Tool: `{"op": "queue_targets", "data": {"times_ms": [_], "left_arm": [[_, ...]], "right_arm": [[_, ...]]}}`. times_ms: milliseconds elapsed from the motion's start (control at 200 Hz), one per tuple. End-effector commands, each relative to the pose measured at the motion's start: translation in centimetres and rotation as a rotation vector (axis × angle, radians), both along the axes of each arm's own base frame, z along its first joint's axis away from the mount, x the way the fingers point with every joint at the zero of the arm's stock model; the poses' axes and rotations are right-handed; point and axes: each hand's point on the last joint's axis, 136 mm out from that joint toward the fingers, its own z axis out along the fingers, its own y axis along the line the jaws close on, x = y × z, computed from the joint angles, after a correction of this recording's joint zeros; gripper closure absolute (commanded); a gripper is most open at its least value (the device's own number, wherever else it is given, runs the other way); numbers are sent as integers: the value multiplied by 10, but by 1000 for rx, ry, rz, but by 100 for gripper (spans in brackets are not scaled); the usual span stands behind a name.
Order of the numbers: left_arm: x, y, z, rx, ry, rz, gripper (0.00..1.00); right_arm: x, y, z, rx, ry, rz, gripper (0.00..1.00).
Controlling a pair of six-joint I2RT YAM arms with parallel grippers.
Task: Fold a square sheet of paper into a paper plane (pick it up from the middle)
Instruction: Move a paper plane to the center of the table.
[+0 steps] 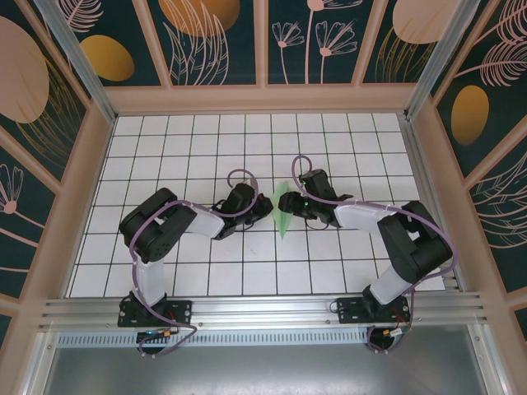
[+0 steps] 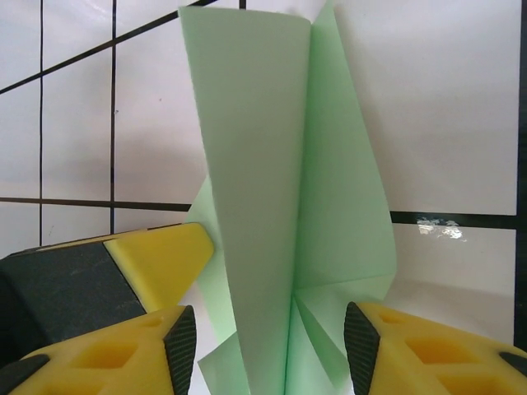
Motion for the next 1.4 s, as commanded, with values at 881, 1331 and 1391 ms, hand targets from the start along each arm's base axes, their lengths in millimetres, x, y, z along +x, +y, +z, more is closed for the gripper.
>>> {"op": "queue_targets", "data": {"times_ms": [881, 1331, 1391], "left_arm": [[-3, 5, -13, -3, 33, 6, 100], [-6, 4, -4, -37, 23, -4, 100], [-7, 4, -3, -38, 23, -6, 100]], "right_arm": [[-24, 22, 5, 6, 61, 23, 42], [-22, 16, -6, -82, 70, -14, 51], [-21, 15, -7, -90, 70, -23, 56]]}}
